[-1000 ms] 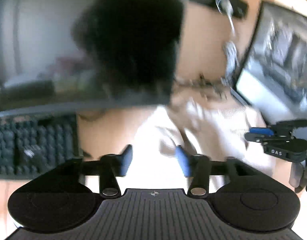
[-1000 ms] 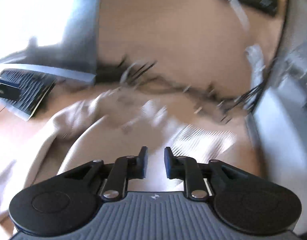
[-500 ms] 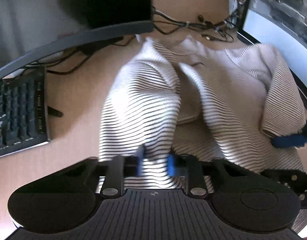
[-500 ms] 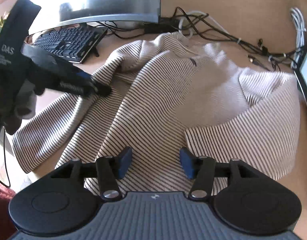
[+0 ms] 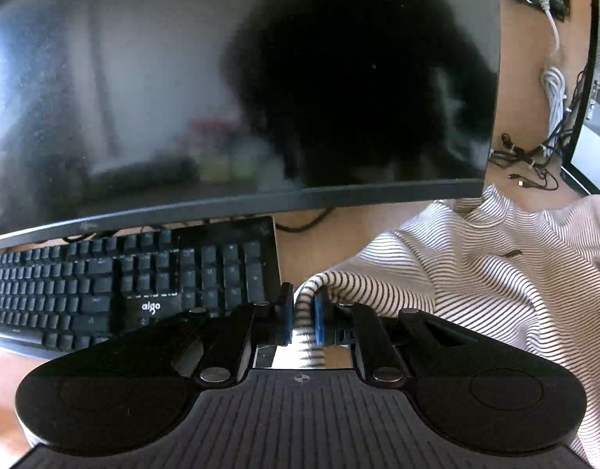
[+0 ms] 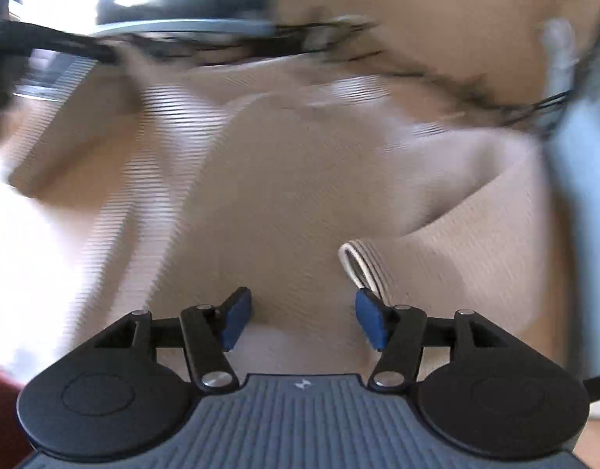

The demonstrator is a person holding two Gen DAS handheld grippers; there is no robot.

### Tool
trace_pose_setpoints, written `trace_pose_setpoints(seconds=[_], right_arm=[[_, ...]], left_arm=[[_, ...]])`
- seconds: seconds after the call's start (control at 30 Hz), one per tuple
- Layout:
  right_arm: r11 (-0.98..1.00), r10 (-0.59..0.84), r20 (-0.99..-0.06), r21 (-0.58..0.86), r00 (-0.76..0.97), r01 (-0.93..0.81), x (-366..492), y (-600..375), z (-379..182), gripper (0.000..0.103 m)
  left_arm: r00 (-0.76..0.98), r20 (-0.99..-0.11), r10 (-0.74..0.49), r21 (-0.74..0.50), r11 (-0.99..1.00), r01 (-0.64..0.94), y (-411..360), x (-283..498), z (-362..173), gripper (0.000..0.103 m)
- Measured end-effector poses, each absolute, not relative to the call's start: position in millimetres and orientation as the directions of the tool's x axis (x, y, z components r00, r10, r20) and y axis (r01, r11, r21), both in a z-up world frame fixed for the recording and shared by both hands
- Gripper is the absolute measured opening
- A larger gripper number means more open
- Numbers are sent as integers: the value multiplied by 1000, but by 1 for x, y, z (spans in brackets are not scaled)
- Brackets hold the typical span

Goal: Fold clothes

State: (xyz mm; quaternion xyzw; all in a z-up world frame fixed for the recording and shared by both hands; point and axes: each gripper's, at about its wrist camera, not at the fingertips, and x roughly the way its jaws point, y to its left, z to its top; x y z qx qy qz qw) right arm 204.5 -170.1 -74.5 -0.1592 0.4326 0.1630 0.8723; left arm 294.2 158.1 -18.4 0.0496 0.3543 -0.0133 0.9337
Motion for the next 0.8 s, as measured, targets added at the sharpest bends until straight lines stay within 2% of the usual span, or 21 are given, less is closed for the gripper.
trace_pose_setpoints(seconds=[0.1, 0.13, 0.23, 0.27, 0.37, 0.5, 0.53, 0.57, 0.63, 0.7, 0.8], right_arm=[[864, -184, -667, -460, 722, -204, 222, -188, -63, 58], [849, -232, -621, -505, 749, -156, 227, -194, -56, 58], [939, -123, -642, -323, 757, -121, 229, -212, -30, 58], [966, -48, -673, -219, 738, -136, 230, -216, -26, 58], [980, 114, -738, -24, 665, -195, 231, -213, -37, 54], [945, 168, -770, -51, 615, -322, 206, -184, -54, 49], [934, 180, -778, -58, 602, -354, 200, -176, -59, 49], [901, 224, -780, -63, 584, -429, 186, -170, -56, 49], [809, 329, -789, -48, 519, -586, 158, -157, -49, 49], [756, 369, -810, -24, 456, -654, 145, -145, -48, 52], [750, 372, -836, 16, 402, -661, 143, -131, -61, 56]], left_arm=[[736, -677, -9, 56, 996, 64, 158, 290, -22, 12], [730, -684, -22, 38, 997, 65, 157, 289, -23, 13], [698, -711, -84, -50, 996, 69, 162, 281, -23, 22], [685, -720, -109, -81, 994, 74, 161, 279, -24, 22], [642, -743, -188, -162, 982, 100, 154, 270, -29, 25], [590, -753, -291, -247, 956, 156, 142, 258, -32, 31], [580, -754, -309, -259, 951, 170, 139, 255, -31, 36], [573, -755, -319, -264, 948, 179, 136, 255, -32, 42], [559, -759, -334, -271, 942, 196, 130, 256, -35, 46], [551, -761, -342, -276, 940, 203, 126, 259, -36, 51], [551, -757, -352, -271, 936, 226, 121, 258, -32, 57]])
